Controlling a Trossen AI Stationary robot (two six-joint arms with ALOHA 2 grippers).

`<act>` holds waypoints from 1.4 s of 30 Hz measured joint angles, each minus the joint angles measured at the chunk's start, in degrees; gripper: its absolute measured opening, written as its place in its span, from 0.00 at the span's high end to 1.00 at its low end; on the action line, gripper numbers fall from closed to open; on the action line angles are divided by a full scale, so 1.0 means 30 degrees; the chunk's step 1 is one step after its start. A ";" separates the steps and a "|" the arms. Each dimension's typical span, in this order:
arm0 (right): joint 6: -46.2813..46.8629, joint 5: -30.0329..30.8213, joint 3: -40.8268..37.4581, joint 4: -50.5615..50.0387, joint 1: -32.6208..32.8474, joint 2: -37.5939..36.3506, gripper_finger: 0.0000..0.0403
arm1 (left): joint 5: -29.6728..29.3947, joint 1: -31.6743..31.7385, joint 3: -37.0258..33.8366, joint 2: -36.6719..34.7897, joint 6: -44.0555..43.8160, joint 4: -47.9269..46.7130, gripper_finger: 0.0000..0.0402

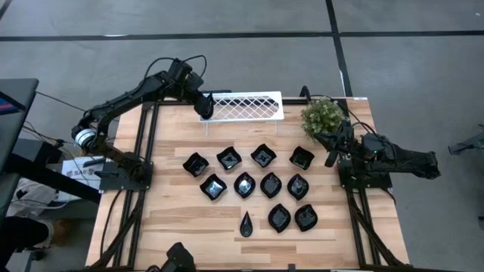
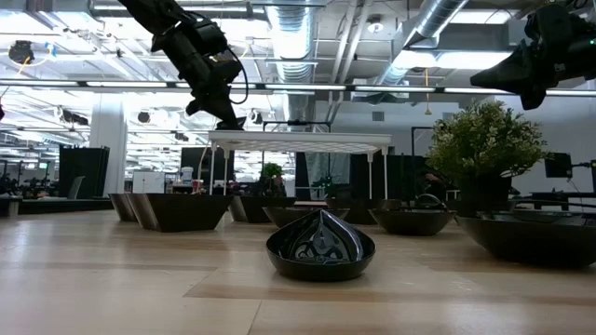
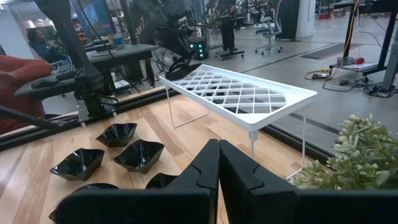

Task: Pick & Place Mini shaped plates
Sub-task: Stack the black drop-shaped plate on top of the black drop-shaped plates on the shelf

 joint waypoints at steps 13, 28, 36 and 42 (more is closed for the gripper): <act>-0.0007 0.0000 -0.0002 0.0000 0.0001 0.0000 1.00 | 0.0007 -0.0051 0.0000 -0.0024 -0.0780 -0.0095 0.98; -0.0007 0.0000 0.0000 0.0000 -0.0004 -0.0002 1.00 | -0.0007 -0.0317 0.0000 -0.0024 -0.0118 -0.0153 0.85; 0.0000 0.0000 0.0000 0.0000 0.0000 -0.0002 1.00 | -0.0670 -0.0342 0.0000 -0.0289 0.0006 -0.0159 0.78; 0.0000 0.0000 0.0003 0.0000 -0.0001 0.0001 1.00 | -0.0658 -0.0676 0.0000 -0.2096 -0.0778 -0.0203 0.77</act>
